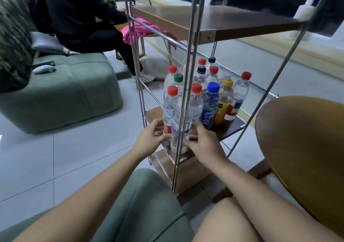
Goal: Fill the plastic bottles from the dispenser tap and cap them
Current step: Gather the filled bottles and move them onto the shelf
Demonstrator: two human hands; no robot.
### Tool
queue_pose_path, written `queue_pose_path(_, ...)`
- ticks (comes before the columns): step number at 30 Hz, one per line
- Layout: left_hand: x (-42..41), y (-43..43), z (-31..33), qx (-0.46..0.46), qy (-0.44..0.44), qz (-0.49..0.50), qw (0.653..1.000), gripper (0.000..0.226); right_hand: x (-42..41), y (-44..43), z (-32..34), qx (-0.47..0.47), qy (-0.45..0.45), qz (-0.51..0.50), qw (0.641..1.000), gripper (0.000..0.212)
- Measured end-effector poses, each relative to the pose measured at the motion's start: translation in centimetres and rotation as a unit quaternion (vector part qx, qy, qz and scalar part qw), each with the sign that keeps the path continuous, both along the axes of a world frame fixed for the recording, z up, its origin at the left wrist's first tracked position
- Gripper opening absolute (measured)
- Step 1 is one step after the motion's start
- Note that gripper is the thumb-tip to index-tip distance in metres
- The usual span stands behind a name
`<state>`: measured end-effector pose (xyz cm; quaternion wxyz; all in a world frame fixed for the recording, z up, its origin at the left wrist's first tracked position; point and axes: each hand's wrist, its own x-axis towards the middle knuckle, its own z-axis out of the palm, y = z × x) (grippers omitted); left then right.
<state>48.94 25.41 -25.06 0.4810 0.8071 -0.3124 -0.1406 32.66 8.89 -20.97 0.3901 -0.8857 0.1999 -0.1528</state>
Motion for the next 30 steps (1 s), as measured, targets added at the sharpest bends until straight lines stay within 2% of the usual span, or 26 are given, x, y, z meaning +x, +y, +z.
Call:
queue_pose_path(4,1.8,-0.2,-0.6,-0.012,-0.008,-0.015,1.000,0.059,1.7,0.5,-0.3,-0.032,-0.007,-0.004,0.999,0.033)
queue_pose_path(10,4.7,-1.1,-0.8,0.009,-0.051,-0.045,0.998,0.057,4.2,1.3,0.4,-0.047,0.021,-0.014,0.999,0.034)
queue_pose_path(13,6.5,-1.4,-1.5,0.013,-0.037,-0.065,0.997,0.064,4.7,1.3,0.6,-0.041,0.048,-0.022,0.998,0.023)
queue_pose_path(16,6.9,-1.6,-1.3,0.007,-0.019,-0.071,0.997,0.060,5.2,1.2,0.5,-0.025,0.053,-0.017,0.998,0.020)
queue_pose_path(20,7.5,-1.9,-1.9,0.006,-0.021,-0.053,0.998,0.059,6.1,1.5,0.3,-0.033,0.068,-0.024,0.997,0.028)
queue_pose_path(25,7.0,-1.7,-2.3,-0.035,-0.062,0.014,0.997,0.063,7.2,1.7,-0.8,-0.019,0.055,-0.030,0.998,0.023)
queue_pose_path(28,7.6,-1.9,-2.3,-0.029,-0.072,0.024,0.997,0.057,8.0,1.7,-0.8,-0.037,0.066,-0.024,0.997,0.026)
queue_pose_path(30,8.1,-1.9,-2.3,-0.017,-0.080,0.027,0.996,0.061,8.5,1.6,-0.7,-0.044,0.065,-0.020,0.997,0.027)
